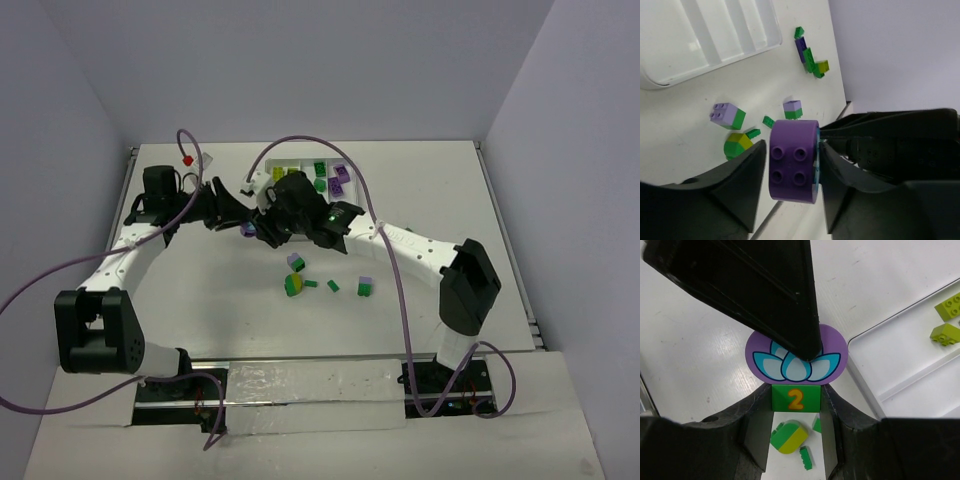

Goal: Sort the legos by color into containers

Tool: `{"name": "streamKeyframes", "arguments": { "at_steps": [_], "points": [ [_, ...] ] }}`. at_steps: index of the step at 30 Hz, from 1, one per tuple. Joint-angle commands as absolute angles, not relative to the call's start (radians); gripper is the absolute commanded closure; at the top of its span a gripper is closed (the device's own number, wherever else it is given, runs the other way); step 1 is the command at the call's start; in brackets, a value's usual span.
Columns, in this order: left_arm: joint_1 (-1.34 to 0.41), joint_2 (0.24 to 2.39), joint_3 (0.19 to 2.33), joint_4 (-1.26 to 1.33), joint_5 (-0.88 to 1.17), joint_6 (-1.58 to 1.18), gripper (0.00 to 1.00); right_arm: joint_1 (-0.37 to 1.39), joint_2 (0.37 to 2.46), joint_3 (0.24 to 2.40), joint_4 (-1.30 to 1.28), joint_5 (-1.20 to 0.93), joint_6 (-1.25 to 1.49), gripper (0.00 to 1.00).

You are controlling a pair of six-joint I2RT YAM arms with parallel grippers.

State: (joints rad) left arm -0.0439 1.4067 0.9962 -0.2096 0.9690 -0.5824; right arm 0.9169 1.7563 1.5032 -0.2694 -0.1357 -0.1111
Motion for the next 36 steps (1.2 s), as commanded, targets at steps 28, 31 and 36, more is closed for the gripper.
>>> {"name": "streamKeyframes", "arguments": {
  "at_steps": [28, 31, 36],
  "points": [
    [0.128, 1.509, 1.299, -0.104, 0.999, -0.518, 1.00, 0.720, 1.667, 1.263, -0.112, -0.085, -0.201, 1.00],
    [0.117, 1.519, 1.343, -0.128, 0.909, -0.482, 1.00, 0.656, 1.762, 1.317, -0.111, -0.081, -0.180, 1.00],
    [0.114, 1.543, 1.339, -0.062, 0.882, -0.535, 1.00, 0.589, 1.908, 1.414, -0.056, -0.100, -0.176, 1.00]
  ]
}}
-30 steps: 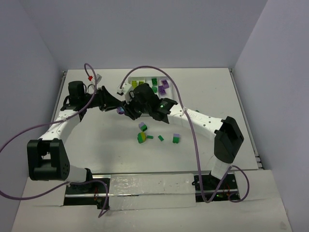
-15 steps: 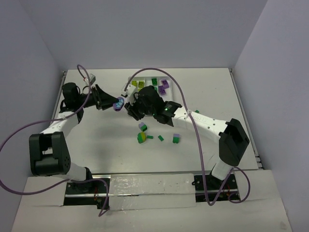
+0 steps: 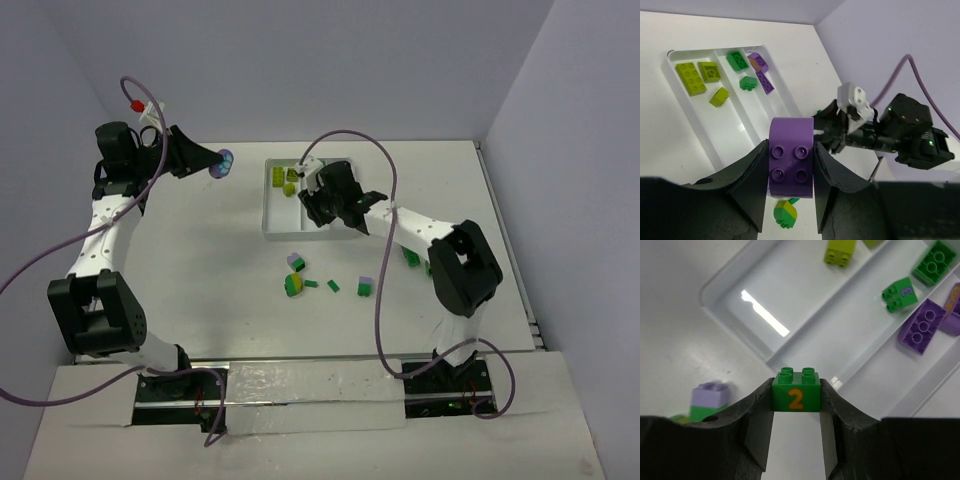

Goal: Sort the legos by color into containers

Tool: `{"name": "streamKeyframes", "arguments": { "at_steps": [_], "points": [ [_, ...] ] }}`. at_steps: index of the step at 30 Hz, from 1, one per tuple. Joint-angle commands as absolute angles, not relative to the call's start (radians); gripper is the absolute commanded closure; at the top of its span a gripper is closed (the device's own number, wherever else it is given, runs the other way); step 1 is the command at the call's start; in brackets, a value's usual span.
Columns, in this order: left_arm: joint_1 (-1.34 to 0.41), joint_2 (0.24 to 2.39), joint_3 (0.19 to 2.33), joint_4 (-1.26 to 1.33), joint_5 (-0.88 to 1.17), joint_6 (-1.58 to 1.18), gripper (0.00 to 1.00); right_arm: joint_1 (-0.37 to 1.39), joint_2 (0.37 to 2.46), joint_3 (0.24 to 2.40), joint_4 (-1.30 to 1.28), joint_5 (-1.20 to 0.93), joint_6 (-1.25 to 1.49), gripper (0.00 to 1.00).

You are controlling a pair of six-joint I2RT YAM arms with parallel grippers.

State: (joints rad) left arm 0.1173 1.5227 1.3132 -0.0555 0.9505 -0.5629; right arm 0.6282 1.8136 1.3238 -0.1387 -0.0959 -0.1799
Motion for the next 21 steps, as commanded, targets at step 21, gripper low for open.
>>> {"name": "streamKeyframes", "arguments": {
  "at_steps": [21],
  "points": [
    [0.106, 1.581, 1.308, 0.022, 0.883, -0.573, 1.00, 0.532, 2.333, 2.001, -0.157, 0.060, -0.002, 0.96]
  ]
}}
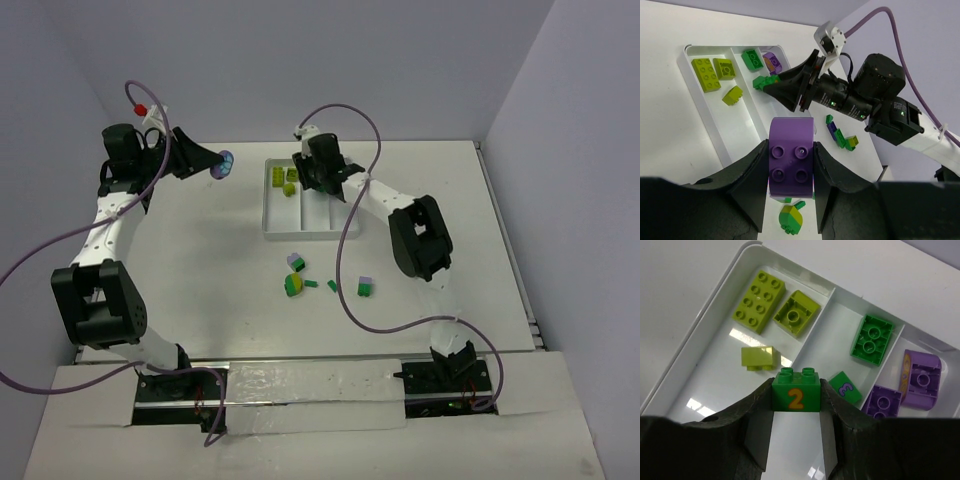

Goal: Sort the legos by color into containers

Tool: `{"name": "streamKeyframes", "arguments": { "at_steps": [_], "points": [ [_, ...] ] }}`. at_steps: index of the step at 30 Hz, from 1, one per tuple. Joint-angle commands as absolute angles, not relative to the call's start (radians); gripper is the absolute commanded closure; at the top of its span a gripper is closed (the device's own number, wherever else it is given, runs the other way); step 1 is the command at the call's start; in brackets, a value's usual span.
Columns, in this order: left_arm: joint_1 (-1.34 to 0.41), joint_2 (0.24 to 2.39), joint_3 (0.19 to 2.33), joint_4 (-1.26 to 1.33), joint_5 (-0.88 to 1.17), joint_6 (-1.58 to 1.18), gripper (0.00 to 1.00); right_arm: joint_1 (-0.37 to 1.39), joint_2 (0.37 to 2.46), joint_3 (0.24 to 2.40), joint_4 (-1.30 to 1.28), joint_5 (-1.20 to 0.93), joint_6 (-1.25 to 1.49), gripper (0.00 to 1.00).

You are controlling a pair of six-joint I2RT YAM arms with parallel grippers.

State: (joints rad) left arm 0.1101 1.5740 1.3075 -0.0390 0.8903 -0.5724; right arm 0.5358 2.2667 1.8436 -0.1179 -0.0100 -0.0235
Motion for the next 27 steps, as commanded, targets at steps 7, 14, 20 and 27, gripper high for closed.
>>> {"name": "streamKeyframes", "arguments": {
  "at_steps": [7, 14, 20, 27],
  "points": [
    [0.106, 1.584, 1.311, 0.025, 0.885, -0.572, 1.00, 0.532, 2.443, 2.192, -0.271, 0.113, -0.002, 0.92],
    [0.106, 1.596, 1.317, 0.029, 0.890, -0.583, 1.00, 0.527, 2.450, 2.204, -0.278, 0.126, 0.034, 0.66],
    [0.101, 1.602, 1.330, 0.016, 0.878, -0.568, 1.00, 0.524, 2.453, 2.212, -0.282, 0.115, 0.036, 0.24],
    [0.067, 1.612, 1.347, 0.003, 0.852, -0.541, 1.00, 0.520, 2.382, 2.138, -0.249, 0.076, 0.052, 0.00]
  ]
}}
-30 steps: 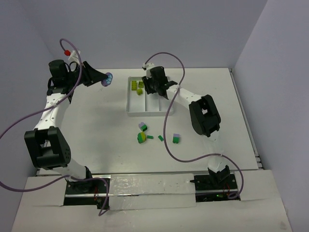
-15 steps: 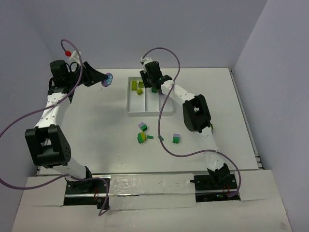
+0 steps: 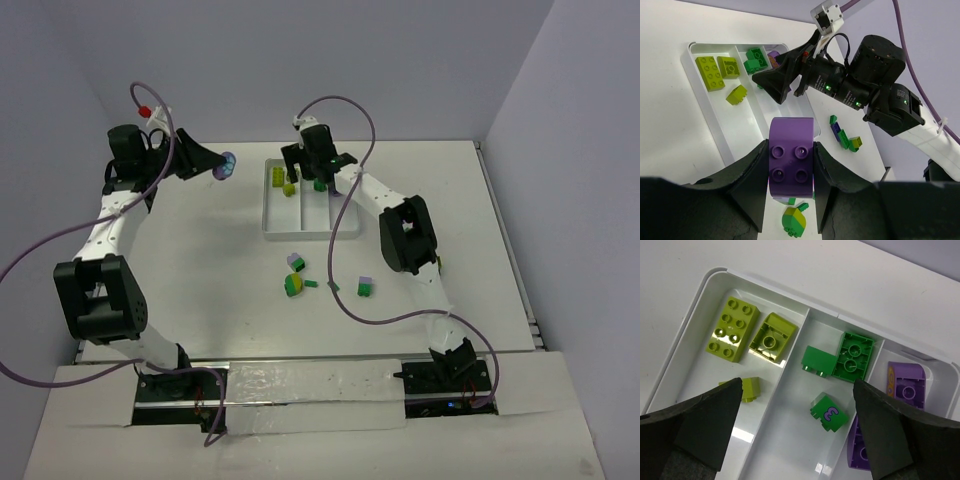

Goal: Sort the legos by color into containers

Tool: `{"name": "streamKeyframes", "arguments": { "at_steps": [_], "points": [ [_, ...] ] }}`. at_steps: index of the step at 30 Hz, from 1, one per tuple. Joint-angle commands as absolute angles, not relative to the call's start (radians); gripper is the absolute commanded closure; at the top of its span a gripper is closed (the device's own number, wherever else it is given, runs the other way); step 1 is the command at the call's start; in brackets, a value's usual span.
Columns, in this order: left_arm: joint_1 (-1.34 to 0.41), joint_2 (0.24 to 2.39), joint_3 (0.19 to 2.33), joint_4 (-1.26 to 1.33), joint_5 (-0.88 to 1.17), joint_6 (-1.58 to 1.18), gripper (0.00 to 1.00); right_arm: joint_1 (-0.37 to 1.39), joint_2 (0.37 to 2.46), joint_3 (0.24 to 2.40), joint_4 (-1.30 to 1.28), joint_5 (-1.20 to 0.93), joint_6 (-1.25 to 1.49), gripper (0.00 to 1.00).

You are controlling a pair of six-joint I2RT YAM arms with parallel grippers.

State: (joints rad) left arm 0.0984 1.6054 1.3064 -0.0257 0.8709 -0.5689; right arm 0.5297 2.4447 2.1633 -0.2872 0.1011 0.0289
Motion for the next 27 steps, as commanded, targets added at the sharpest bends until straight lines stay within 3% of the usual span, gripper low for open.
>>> {"name": "streamKeyframes", "arguments": {
  "at_steps": [1, 8, 13, 27],
  "points": [
    [0.056, 1.614, 1.347, 0.003, 0.840, -0.530, 1.00, 0.519, 2.355, 2.080, -0.224, 0.053, 0.061, 0.00],
    [-0.139, 1.643, 1.391, -0.035, 0.707, -0.425, 1.00, 0.461, 1.954, 1.772, -0.129, 0.005, 0.133, 0.00],
    [-0.253, 1.744, 1.455, 0.024, 0.591, -0.458, 1.00, 0.311, 1.669, 1.517, -0.153, 0.080, 0.123, 0.00],
    [-0.526, 2.154, 1.806, -0.081, 0.087, -0.642, 1.00, 0.053, 1.351, 1.199, -0.230, 0.028, 0.091, 0.00]
  ]
}}
